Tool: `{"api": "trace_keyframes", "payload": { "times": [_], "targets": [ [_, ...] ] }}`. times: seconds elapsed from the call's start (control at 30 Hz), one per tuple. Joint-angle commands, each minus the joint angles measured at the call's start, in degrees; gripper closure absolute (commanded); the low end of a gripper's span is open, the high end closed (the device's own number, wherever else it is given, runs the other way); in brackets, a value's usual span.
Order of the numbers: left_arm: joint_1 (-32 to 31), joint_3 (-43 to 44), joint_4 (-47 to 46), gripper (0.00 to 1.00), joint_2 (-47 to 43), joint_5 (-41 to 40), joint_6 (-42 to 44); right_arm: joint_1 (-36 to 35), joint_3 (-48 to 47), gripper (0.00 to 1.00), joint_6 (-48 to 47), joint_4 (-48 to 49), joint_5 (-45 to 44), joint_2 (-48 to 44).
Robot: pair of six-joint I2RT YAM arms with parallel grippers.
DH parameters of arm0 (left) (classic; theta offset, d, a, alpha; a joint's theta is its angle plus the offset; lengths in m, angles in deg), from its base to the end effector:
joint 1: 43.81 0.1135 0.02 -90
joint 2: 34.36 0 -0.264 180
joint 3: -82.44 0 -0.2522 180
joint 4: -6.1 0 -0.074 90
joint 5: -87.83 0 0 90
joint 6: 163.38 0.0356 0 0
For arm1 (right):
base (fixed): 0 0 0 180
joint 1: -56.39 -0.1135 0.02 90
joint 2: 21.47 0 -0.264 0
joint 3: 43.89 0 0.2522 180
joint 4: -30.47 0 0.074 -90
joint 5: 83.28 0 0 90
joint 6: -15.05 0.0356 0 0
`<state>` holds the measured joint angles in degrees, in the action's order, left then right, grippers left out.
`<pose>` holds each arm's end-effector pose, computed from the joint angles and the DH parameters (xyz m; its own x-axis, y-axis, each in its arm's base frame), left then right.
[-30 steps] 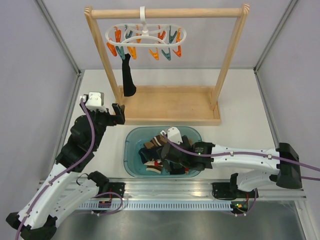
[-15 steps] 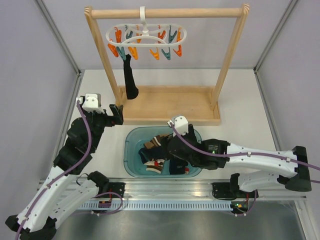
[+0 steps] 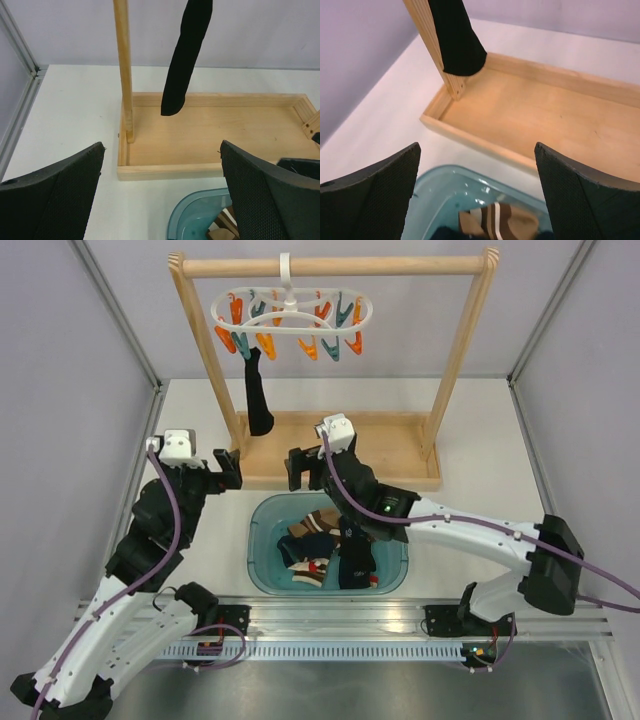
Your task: Remove the socks clipped to the hanger
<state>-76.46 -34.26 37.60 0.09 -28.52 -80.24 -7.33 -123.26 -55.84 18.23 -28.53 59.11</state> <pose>0.1171 -0.0563 0.3796 -0.0518 -0.0939 -0.9942 0.1047 0.9896 -0.0989 0.1642 0.2861 0.3446 -0.2557 0.0861 -0.9629 -0.4233 0.8855 0.1916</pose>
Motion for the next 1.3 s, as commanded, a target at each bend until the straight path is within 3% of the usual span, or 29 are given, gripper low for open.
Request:
{"api": "trace_keyframes", "payload": {
  "times": [0.0,0.17,0.37,0.73,0.8,0.83,0.9,1.03,1.1,1.2,1.23,1.27],
  "targets": [
    [0.21,-0.32,-2.01,0.0,-0.27,-5.71,1.32,1.76,-2.85,0.02,-6.18,20.35,5.97,5.45],
    [2.14,-0.06,-1.57,0.0,0.26,-6.0,0.61,4.31,-9.7,0.02,-7.95,28.35,12.55,16.09],
    [5.22,0.3,-1.04,0.0,1.05,-3.01,-0.71,6.94,-16.04,0.03,-9.09,33.8,13.97,25.94],
    [8.03,0.29,-1.04,0.0,1.66,-0.63,-0.97,10.2,-29.22,0.09,-11.03,35.22,14.42,39.56],
    [8.29,0.3,-1.04,0.0,1.84,-0.2,-0.97,10.55,-31.68,0.15,-10.85,34.61,14.5,41.49],
    [8.38,0.3,-1.04,0.0,1.84,-0.19,-0.97,10.55,-32.39,0.25,-10.85,34.34,14.59,42.03],
    [8.74,0.21,-1.04,0.0,1.84,0.16,-1.06,10.55,-33.45,0.33,-10.68,34.34,14.68,42.91],
    [9.26,0.3,-1.04,0.0,1.93,0.42,-1.15,10.46,-32.84,0.6,-10.33,34.95,14.68,43.17],
    [9.61,0.3,-0.95,0.0,2.02,0.68,-1.23,10.55,-31.7,0.6,-10.06,35.57,14.59,42.48],
    [9.79,0.3,-1.04,0.0,2.28,1.56,-1.32,10.46,-29.24,0.78,-10.06,37.15,14.15,41.33],
    [9.79,0.3,-1.04,0.0,2.28,2.0,-1.32,10.46,-28.62,0.89,-10.24,37.5,14.15,41.07],
    [9.79,0.38,-0.95,0.0,2.45,2.35,-1.32,10.55,-28.01,0.92,-10.5,37.5,13.89,40.89]
  ]
}}
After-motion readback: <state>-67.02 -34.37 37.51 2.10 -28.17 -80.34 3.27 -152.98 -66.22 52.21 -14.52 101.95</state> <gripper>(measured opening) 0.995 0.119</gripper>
